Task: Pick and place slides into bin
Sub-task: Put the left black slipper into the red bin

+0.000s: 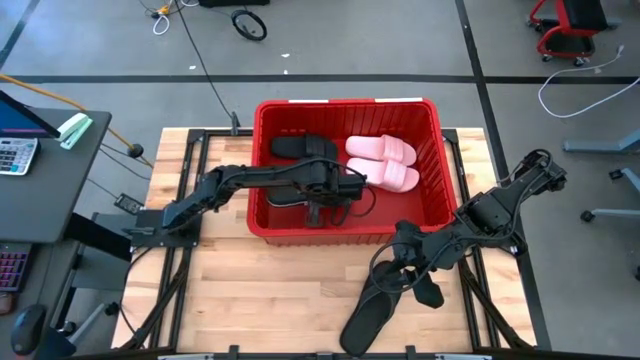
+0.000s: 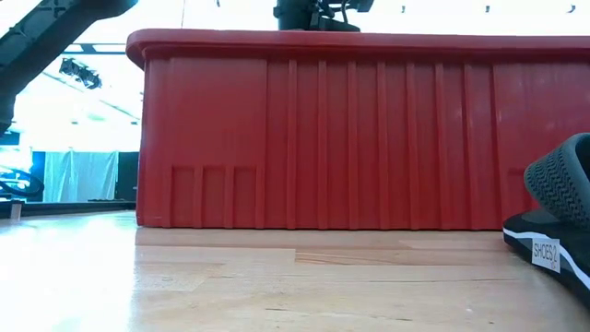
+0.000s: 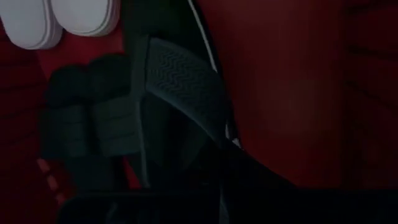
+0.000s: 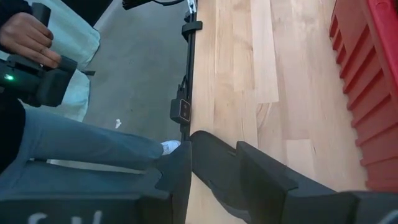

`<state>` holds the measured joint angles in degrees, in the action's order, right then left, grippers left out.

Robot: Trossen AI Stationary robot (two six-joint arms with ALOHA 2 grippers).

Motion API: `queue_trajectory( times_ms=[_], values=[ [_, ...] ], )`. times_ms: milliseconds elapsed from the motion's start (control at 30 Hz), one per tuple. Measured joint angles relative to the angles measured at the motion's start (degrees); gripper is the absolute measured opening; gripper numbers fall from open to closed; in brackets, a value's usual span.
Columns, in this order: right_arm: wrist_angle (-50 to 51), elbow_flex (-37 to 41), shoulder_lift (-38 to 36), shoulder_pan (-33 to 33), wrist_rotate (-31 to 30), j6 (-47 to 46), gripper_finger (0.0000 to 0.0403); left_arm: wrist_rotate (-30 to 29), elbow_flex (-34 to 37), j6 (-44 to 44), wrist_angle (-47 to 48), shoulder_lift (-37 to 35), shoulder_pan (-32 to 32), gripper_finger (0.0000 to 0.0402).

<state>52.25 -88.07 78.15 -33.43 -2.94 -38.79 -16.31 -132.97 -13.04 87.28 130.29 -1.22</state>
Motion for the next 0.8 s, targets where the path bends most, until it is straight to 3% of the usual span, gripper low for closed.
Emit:
queue_trajectory(
  times_ms=[533, 800],
  values=[
    [-0.02, 0.00, 0.00, 0.00, -0.02, -0.02, 0.0132, -0.49, 0.13, -0.48, -0.45, -0.54, -0.61, 0.0002],
    [-0.02, 0.00, 0.00, 0.00, -0.03, -0.59, 0.0132, -0.11, 0.20, 1.98, -6.73, -0.49, -2.81, 0.0002]
  ],
)
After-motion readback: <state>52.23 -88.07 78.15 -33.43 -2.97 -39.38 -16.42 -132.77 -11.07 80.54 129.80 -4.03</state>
